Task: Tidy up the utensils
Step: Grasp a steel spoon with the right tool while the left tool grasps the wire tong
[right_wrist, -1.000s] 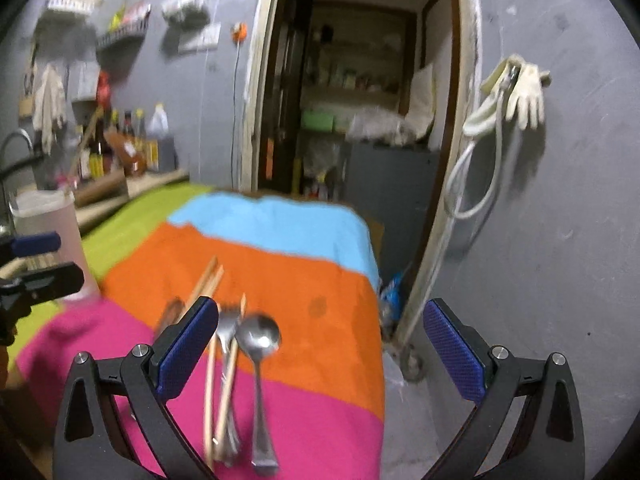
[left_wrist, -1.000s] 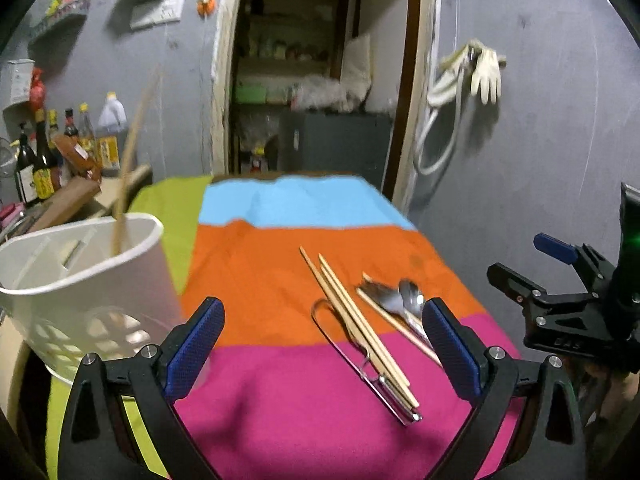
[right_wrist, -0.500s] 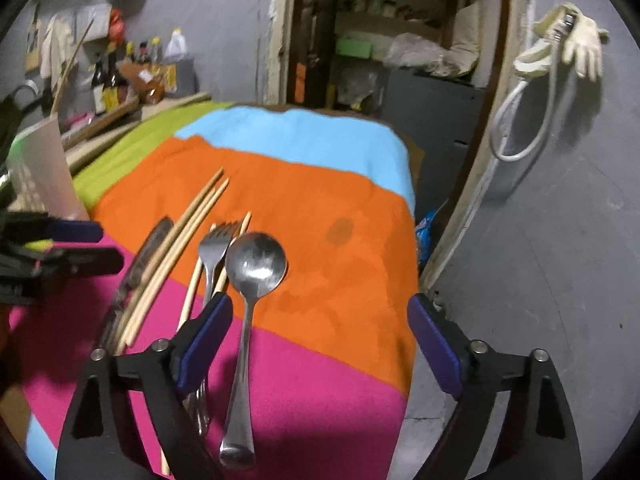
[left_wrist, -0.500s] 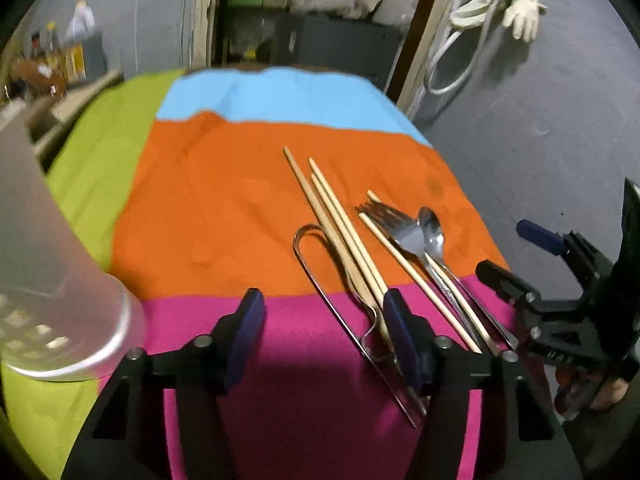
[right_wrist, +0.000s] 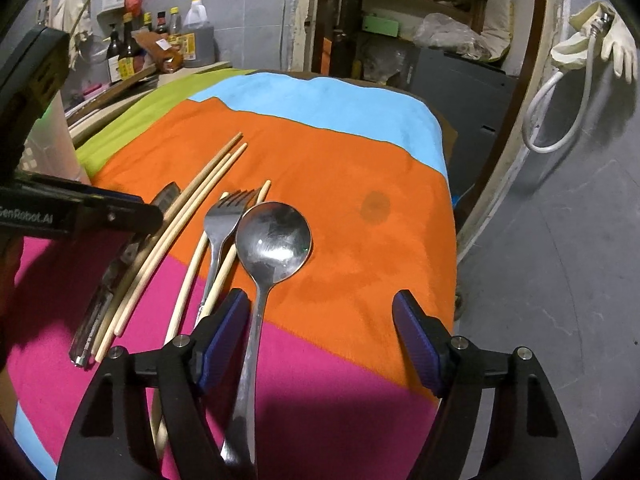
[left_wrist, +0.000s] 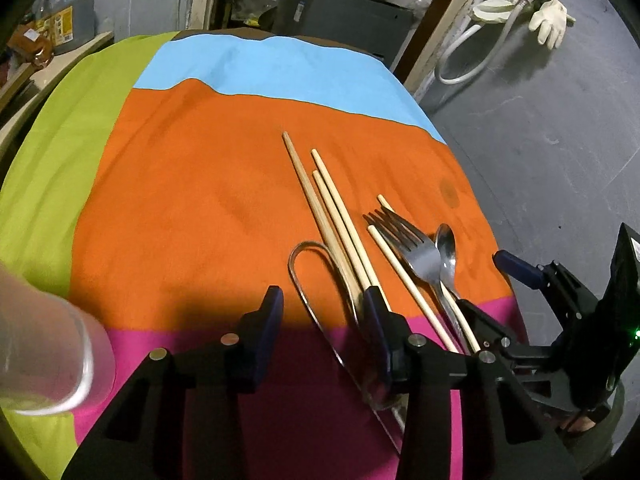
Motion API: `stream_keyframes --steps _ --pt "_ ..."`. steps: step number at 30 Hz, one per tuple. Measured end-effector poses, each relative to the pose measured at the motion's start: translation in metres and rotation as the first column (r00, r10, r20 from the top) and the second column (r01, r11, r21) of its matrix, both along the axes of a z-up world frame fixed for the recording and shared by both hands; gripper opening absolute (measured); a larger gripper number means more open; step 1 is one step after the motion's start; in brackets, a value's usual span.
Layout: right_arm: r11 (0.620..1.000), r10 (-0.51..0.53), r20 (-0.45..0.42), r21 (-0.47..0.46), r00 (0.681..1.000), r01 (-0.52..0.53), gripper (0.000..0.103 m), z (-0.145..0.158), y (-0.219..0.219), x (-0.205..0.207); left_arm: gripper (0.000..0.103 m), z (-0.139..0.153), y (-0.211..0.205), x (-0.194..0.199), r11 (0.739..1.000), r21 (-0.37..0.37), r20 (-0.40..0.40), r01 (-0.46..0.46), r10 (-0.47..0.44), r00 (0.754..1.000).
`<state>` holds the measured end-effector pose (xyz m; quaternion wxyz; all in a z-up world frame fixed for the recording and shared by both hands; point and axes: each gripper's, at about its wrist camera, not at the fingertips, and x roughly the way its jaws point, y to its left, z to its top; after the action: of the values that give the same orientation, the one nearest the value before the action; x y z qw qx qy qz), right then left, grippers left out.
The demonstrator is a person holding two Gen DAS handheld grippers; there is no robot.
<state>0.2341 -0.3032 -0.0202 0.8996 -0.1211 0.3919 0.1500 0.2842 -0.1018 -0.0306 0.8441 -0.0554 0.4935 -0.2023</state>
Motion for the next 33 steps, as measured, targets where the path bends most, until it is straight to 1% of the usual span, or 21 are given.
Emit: stream_keyframes --steps 2,6,12,17,20,23,24,28,32,33 --pt "1.0 0.004 -0.002 0.004 1.0 -0.004 0.074 0.0 -0.001 0.001 0.034 0.0 -0.002 0.002 1.0 0.005 -0.004 0.006 -0.006 1.0" --pt "1.0 0.016 -0.009 0.006 1.0 -0.015 0.074 0.0 0.001 0.003 0.025 0.002 -0.006 0.005 1.0 0.009 -0.023 0.023 -0.023 0.999" --pt "0.999 0.039 -0.031 0.013 0.999 -0.039 0.072 0.0 0.007 0.01 0.025 0.002 -0.006 0.008 0.999 0.022 -0.029 0.047 -0.046 0.999" --pt "0.998 0.059 -0.063 0.033 0.996 -0.057 0.07 -0.001 0.011 0.021 0.024 0.002 0.0 0.004 0.997 0.042 -0.017 0.064 -0.064 0.998" --pt "0.996 0.059 -0.092 0.067 0.994 -0.052 0.066 -0.002 0.01 0.03 0.023 0.0 0.005 0.002 0.996 0.053 -0.017 0.076 -0.075 0.997" --pt "0.996 0.057 -0.098 0.069 0.994 -0.051 0.062 -0.002 0.014 0.033 0.023 0.001 0.002 -0.003 0.991 0.09 -0.011 0.103 -0.103 0.995" --pt "0.997 0.055 -0.098 0.064 0.994 -0.049 0.06 -0.002 0.015 0.034 0.023 0.001 -0.002 -0.005 0.987 0.115 -0.006 0.113 -0.113 0.994" --pt "0.998 0.042 -0.103 0.058 0.994 -0.036 0.061 -0.002 0.018 0.036 0.024 0.0 -0.016 -0.007 0.966 0.209 -0.01 0.153 -0.154 0.988" --pt "0.998 0.031 -0.103 0.055 0.994 -0.025 0.06 -0.003 0.021 0.038 0.025 -0.002 -0.023 -0.005 0.949 0.262 -0.022 0.174 -0.174 0.984" --pt "0.998 0.035 -0.101 0.062 0.994 -0.029 0.055 -0.002 0.022 0.037 0.025 -0.003 -0.023 -0.005 0.948 0.266 -0.022 0.176 -0.176 0.984"
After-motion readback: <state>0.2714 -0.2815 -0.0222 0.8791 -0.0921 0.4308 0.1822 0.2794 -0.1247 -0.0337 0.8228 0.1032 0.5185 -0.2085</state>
